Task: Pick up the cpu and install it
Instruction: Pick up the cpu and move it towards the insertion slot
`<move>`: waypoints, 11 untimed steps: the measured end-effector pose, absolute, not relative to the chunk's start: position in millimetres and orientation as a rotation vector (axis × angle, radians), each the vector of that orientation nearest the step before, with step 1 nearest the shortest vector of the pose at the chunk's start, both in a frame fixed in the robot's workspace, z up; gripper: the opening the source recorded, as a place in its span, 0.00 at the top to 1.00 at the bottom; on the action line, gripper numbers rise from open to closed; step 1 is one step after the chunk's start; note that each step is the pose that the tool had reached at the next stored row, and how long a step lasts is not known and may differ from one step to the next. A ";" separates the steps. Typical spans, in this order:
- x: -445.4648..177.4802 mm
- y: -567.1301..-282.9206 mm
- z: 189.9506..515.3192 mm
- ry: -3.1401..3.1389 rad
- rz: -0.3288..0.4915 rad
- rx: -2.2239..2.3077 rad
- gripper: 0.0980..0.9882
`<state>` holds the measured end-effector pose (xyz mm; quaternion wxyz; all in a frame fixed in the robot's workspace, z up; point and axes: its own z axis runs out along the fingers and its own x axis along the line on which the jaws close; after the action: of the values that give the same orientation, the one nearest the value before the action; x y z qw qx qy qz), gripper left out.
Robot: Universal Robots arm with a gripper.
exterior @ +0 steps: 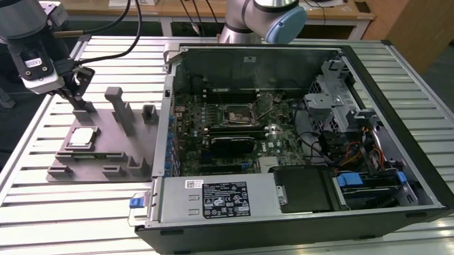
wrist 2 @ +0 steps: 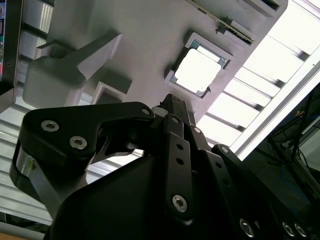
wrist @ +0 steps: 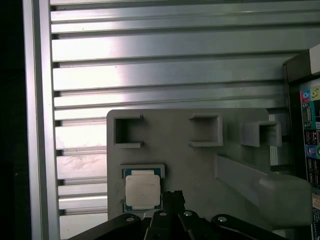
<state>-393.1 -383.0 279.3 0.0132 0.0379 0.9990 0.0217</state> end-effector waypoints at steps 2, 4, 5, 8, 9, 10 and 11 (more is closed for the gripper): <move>-393.2 -383.0 279.0 3.112 0.068 0.118 0.99; -393.5 -383.0 278.6 3.112 0.068 0.118 0.99; -393.6 -383.1 278.3 3.112 0.068 0.118 0.99; -394.5 -383.1 277.5 3.112 0.068 0.118 0.99; -394.9 -383.2 277.3 3.112 0.068 0.118 0.99; -395.3 -383.2 277.0 3.112 0.068 0.118 0.99; -395.7 -383.2 276.8 3.112 0.068 0.118 0.99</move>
<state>-395.7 -383.2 276.8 0.0131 0.0379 0.9990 0.0217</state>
